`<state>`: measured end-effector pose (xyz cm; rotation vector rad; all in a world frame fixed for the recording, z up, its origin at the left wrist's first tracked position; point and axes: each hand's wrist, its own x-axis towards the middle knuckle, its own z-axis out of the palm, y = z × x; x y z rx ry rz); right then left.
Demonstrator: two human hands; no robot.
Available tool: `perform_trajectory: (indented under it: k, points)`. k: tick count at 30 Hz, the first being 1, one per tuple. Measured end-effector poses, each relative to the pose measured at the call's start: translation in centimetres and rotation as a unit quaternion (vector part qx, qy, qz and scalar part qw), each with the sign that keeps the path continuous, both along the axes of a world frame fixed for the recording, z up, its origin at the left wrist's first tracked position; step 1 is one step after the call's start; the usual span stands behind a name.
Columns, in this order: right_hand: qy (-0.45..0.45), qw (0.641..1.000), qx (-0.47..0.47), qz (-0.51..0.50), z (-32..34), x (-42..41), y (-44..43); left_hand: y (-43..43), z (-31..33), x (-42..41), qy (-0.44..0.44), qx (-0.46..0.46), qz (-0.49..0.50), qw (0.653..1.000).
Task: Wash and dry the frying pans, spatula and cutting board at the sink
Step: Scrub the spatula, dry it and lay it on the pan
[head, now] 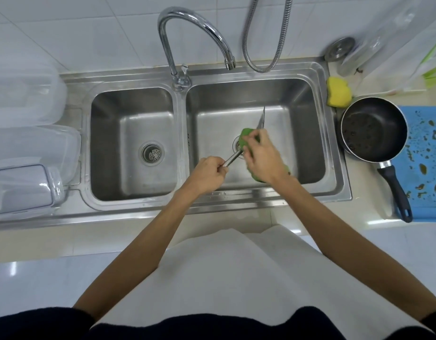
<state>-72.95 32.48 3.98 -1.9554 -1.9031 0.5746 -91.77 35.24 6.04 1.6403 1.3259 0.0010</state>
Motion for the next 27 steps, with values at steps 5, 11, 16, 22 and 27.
perform_trajectory:
  k: [5, 11, 16, 22, 27]
  points:
    - [0.025, 0.997, 0.005, 0.068, 0.0, -2.2, -0.8, 0.3, 0.2, -0.2, -0.004, -0.011, 0.057, 0.998]
    - [0.012, 0.997, 0.022, 0.076, 0.0, -2.5, -1.4, 0.3, -0.3, 0.0, 0.041, 0.068, 0.063, 0.995]
    - [-0.032, 0.999, 0.008, 0.002, -1.3, 0.3, 0.3, 0.3, -0.1, 0.0, 0.085, 0.088, 0.072, 0.990]
    - [-0.089, 0.995, -0.003, -0.042, -2.2, 2.3, 1.2, 0.5, 0.1, 0.2, 0.082, 0.095, 0.067, 0.990]
    - [-0.101, 0.993, -0.029, -0.054, -2.5, 4.7, 1.8, 0.5, -0.2, -1.7, 0.088, 0.098, 0.057, 0.990]
